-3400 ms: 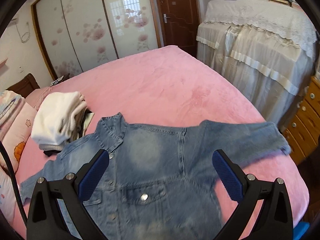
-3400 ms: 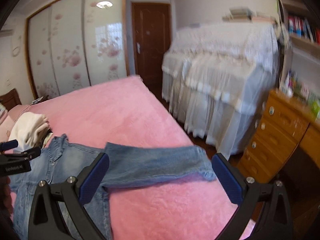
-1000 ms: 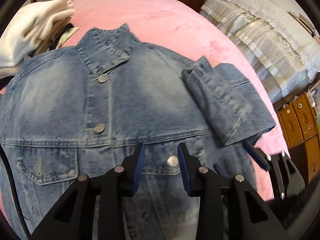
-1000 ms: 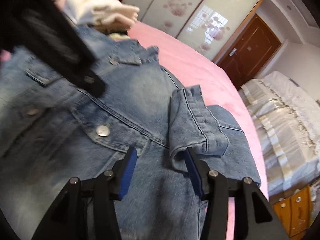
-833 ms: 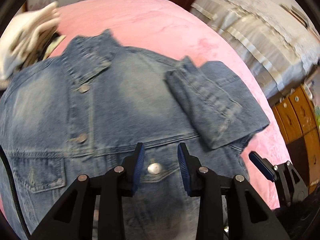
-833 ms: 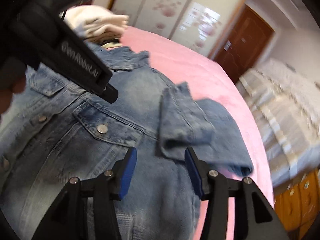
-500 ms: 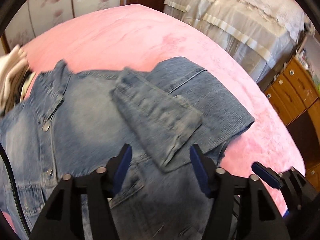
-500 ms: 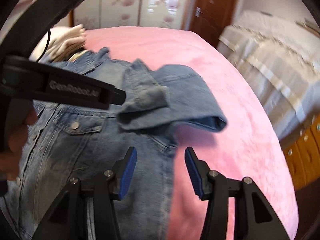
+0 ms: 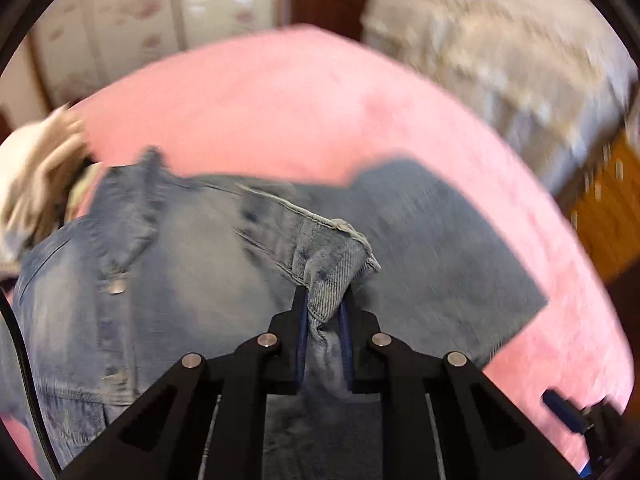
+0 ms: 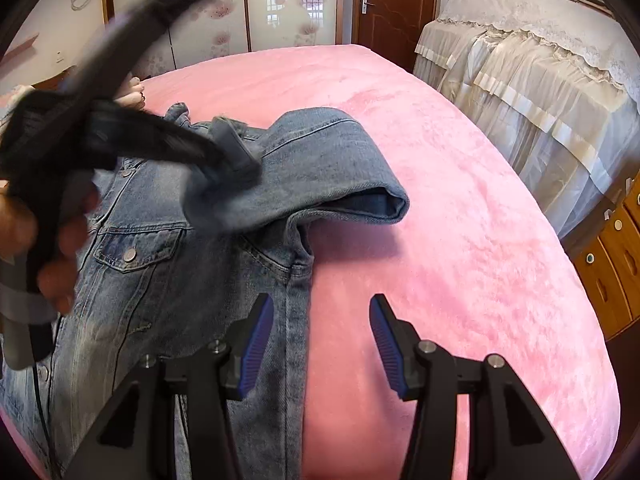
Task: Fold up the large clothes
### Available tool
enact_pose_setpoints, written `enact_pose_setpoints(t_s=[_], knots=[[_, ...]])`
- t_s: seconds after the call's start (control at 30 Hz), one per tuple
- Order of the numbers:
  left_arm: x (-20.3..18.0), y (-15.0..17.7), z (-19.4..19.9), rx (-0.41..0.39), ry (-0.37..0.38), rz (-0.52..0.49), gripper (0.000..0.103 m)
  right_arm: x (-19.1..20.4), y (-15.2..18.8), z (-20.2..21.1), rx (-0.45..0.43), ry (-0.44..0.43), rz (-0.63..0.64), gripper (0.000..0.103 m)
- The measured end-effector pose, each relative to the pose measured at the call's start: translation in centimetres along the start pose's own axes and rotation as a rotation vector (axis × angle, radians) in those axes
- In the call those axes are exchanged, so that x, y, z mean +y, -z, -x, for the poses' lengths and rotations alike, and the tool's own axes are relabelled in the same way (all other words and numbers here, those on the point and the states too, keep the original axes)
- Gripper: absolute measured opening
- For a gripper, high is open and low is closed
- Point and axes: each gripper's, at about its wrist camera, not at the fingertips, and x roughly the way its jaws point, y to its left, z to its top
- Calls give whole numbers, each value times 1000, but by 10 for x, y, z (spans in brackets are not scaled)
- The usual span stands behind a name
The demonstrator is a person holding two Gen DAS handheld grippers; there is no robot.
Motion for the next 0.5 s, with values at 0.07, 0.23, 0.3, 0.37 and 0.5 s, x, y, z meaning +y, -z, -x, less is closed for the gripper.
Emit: enact_pose_setpoints(t_s=[0.07, 0.23, 0.3, 0.37, 0.5], knots=[[40, 4, 16, -40, 33, 140, 12, 1, 0, -1, 2, -2, -2, 50], [119, 48, -10, 89, 122, 378, 13, 6, 1, -7, 14, -10, 16, 50], [131, 67, -22, 143, 172, 418, 15, 10, 2, -7, 16, -12, 25, 50], [139, 83, -30, 179, 241, 456, 16, 12, 4, -5, 12, -12, 27, 50], [152, 91, -33, 161, 348, 509, 21, 12, 3, -5, 15, -9, 28, 50]])
